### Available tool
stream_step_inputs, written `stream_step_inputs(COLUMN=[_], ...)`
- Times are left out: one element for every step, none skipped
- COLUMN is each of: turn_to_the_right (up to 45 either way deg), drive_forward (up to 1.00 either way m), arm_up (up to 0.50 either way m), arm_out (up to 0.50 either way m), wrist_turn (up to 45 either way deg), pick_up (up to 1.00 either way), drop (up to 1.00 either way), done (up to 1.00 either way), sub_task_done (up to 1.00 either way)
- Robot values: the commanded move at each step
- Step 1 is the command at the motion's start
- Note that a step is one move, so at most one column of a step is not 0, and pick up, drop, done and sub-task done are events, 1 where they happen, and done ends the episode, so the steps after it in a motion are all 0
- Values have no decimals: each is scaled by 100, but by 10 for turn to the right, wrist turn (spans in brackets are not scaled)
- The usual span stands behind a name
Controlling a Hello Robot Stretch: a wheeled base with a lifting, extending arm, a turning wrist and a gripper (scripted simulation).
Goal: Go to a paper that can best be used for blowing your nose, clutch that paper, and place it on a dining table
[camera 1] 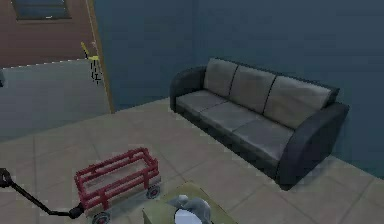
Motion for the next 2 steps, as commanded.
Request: stream_step_inputs(turn_to_the_right=[270,0], drive_forward=[0,10], arm_up=[0,0], arm_out=[0,0], wrist_turn=[0,0], pick_up=[0,0], drop=[0,0], done=[0,0], sub_task_done=[0,0])
